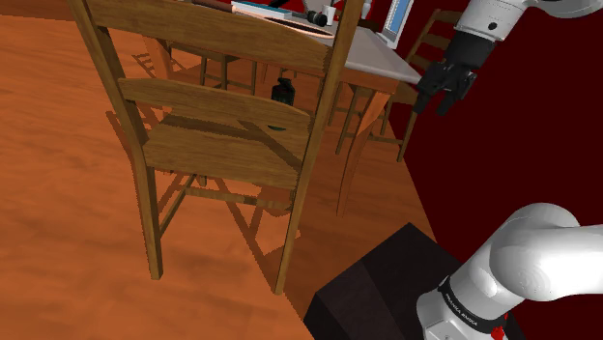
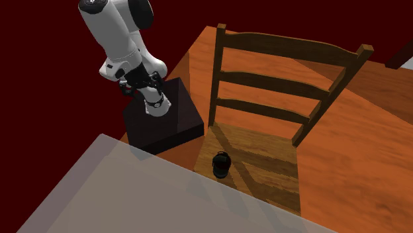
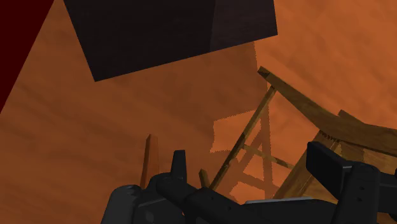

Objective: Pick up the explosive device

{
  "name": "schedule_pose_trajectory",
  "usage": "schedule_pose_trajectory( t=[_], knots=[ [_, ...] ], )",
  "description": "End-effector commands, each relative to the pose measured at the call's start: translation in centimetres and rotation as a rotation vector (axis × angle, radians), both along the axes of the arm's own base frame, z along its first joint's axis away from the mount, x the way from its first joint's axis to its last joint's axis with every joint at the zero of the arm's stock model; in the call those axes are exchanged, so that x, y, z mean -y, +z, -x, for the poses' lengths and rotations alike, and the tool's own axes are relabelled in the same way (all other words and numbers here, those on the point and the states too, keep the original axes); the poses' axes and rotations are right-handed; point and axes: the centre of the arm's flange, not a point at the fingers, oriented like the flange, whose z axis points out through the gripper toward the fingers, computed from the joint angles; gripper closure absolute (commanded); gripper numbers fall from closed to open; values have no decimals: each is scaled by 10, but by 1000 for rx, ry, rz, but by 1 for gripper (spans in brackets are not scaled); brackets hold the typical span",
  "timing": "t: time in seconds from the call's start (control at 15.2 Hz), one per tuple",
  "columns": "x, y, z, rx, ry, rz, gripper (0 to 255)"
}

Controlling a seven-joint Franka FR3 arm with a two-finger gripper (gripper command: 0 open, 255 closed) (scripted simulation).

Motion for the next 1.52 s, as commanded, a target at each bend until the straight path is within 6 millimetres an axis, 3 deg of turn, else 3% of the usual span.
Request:
schedule_pose_trajectory(
  t=[0.0, 1.45],
  knots=[
    [0, 0, 0, 0, 0, 0, 0],
    [-133, -12, -268, -36, 13, 60, 0]
  ],
)
